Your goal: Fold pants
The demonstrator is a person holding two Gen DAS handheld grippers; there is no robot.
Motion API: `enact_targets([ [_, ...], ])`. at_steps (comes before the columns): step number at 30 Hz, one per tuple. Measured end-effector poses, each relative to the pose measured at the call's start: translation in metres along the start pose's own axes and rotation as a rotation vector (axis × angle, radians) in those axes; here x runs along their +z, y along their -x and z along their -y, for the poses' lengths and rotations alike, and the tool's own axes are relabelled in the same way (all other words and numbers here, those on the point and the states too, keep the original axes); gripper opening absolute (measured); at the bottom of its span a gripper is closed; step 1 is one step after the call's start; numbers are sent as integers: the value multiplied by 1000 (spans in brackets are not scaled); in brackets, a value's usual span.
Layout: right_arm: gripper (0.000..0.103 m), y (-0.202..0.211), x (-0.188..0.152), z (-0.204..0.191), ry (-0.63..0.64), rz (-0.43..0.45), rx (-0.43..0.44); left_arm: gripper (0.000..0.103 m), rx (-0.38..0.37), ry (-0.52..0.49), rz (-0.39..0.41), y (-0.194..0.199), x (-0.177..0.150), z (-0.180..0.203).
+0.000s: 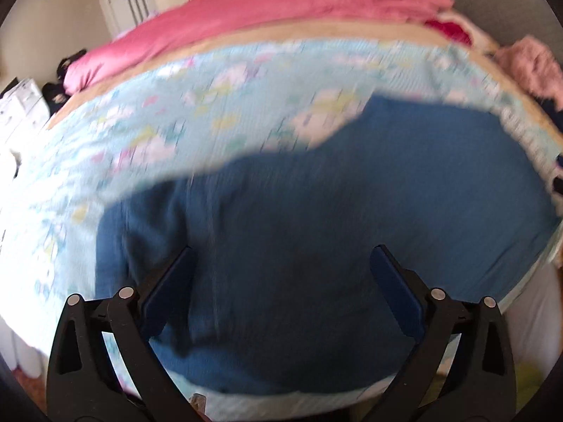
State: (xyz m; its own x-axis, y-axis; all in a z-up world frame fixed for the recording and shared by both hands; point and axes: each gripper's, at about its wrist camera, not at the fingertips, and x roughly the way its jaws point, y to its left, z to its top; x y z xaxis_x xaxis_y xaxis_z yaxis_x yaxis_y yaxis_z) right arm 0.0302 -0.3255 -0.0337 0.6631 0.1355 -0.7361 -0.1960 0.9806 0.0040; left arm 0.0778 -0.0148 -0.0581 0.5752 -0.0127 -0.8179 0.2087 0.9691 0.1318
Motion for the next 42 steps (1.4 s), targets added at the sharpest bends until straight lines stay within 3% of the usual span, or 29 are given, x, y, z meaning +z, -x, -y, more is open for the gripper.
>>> enact_targets([
  [4, 84, -25, -15, 11, -12, -153, -101, 93, -32, 24, -3, -1, -14, -9],
  [5, 84, -25, -21, 18, -28, -152, -83, 93, -44, 33, -1, 0, -14, -11],
  [12, 84, -20, -23, 23, -60, -133, -82, 93, -52, 50, 9, 6, -15, -11],
  [17, 84, -2, -13, 28, -138, -72, -5, 93, -68, 83, 25, 17, -13, -13],
  [27, 84, 25, -7, 26, -150, 1, 4, 93, -51, 93, 64, 39, -10, -12],
  [30, 94, 30, -6, 26, -148, 15, 4, 93, -52, 94, 73, 44, -9, -11],
  [42, 95, 51, 5, 25, -152, 82, 1, 93, -57, 82, 113, 66, -3, -2],
])
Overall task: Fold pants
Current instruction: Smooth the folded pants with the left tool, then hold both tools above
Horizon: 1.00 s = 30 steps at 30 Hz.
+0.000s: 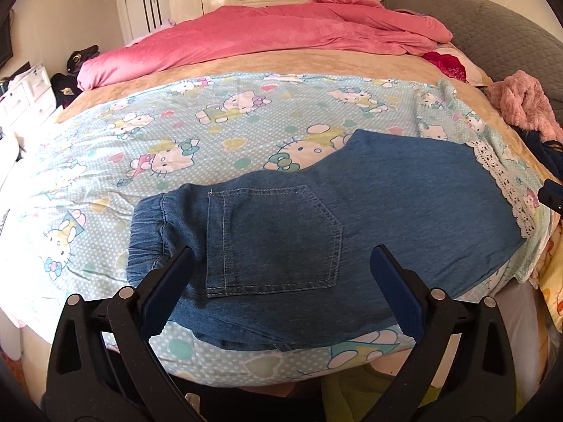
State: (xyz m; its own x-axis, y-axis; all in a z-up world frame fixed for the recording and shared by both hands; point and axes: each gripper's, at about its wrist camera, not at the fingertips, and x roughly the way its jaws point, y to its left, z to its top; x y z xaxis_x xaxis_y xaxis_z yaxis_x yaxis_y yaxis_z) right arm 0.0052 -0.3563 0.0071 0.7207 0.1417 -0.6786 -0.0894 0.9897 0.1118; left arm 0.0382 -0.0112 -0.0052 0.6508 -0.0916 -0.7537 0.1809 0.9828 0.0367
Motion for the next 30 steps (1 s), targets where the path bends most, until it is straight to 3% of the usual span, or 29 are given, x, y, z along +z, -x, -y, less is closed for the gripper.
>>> enact_targets([
  [18, 96, 28, 1, 13, -34, 81, -34, 94, -21, -39, 62, 24, 8, 26],
  [30, 96, 27, -8, 20, -35, 74, -90, 94, -63, -104, 53, 14, 19, 65],
])
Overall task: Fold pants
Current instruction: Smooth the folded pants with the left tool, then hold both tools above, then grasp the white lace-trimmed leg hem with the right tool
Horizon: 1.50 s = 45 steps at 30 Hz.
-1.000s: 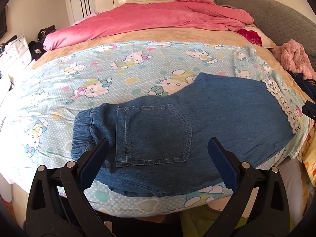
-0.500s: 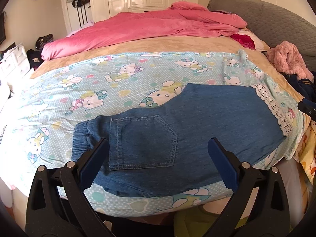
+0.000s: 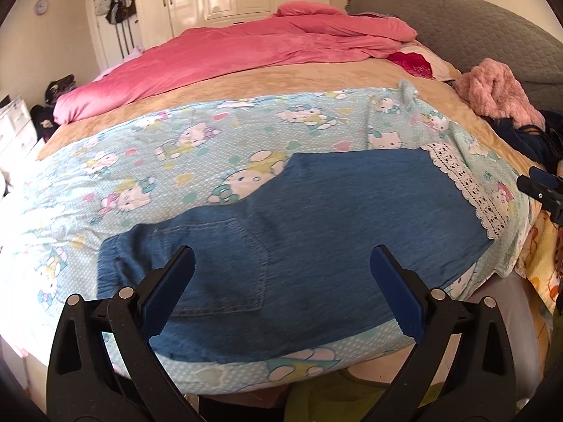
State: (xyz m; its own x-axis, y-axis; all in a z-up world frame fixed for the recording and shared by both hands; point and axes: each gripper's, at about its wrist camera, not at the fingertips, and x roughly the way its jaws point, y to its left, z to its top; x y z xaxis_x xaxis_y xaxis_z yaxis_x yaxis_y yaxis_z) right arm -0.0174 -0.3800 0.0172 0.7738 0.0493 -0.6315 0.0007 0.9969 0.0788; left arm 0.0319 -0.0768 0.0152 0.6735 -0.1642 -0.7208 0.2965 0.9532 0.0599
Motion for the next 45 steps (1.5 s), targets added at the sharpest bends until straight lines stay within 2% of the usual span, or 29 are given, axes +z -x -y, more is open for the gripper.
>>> enact_targets([
  [12, 96, -13, -10, 9, -8, -17, -14, 94, -52, -60, -22, -25, 23, 40],
  [16, 96, -16, -14, 12, 16, -12, -58, 94, -60, -87, -38, -38, 28, 54],
  [26, 96, -27, -25, 22, -16, -42, -27, 94, -133, -165, -120, -89, 52, 91],
  [37, 96, -46, -45, 25, -91, -103, 58, 93, -239, -333, -116, -149, 108, 154],
  [39, 96, -50, -46, 25, -107, -113, 68, 93, -238, -375, -118, -163, 115, 165],
  [45, 95, -64, -49, 23, -173, -148, 116, 90, -309, -408, -167, -200, 124, 187],
])
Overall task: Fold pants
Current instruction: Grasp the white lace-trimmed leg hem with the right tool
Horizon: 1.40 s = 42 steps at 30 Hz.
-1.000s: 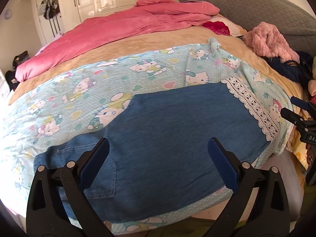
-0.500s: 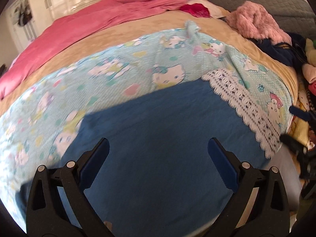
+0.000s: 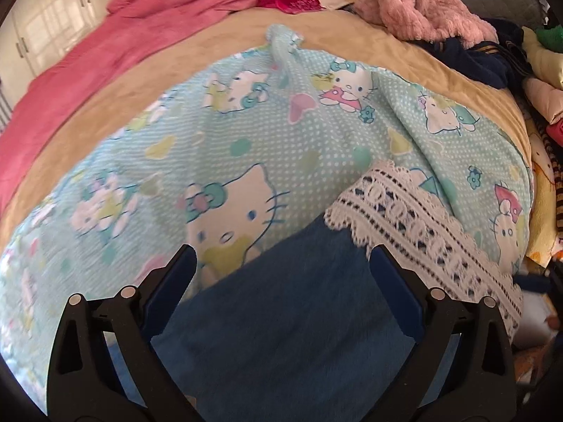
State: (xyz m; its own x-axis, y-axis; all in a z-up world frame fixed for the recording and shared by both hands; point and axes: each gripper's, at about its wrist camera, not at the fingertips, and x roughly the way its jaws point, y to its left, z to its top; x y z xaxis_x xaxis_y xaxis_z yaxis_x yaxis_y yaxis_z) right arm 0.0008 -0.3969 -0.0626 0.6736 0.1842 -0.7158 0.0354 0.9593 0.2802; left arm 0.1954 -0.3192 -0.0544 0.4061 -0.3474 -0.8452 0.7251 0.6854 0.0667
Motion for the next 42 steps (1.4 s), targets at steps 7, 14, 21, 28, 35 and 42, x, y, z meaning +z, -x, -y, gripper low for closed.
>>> enact_targets([
  [7, 60, -3, 2, 2, -36, 28, 39, 59, -122, 42, -23, -20, -6, 2],
  [14, 61, -10, 6, 2, -38, 24, 53, 57, -149, 86, 2, -23, -9, 0],
  [21, 36, -11, 8, 3, -26, 31, 75, 16, -133, 50, -8, -15, -12, 20],
  [28, 28, 0, 16, -14, 18, 53, 126, 6, -174, 110, 54, 1, -15, 5],
  [35, 28, 18, 32, -54, 124, 100, 172, 6, -207, 213, 153, 40, -24, -28],
  [42, 28, 16, 39, -104, 235, 86, 214, 6, -199, 310, 220, 70, -53, -62],
])
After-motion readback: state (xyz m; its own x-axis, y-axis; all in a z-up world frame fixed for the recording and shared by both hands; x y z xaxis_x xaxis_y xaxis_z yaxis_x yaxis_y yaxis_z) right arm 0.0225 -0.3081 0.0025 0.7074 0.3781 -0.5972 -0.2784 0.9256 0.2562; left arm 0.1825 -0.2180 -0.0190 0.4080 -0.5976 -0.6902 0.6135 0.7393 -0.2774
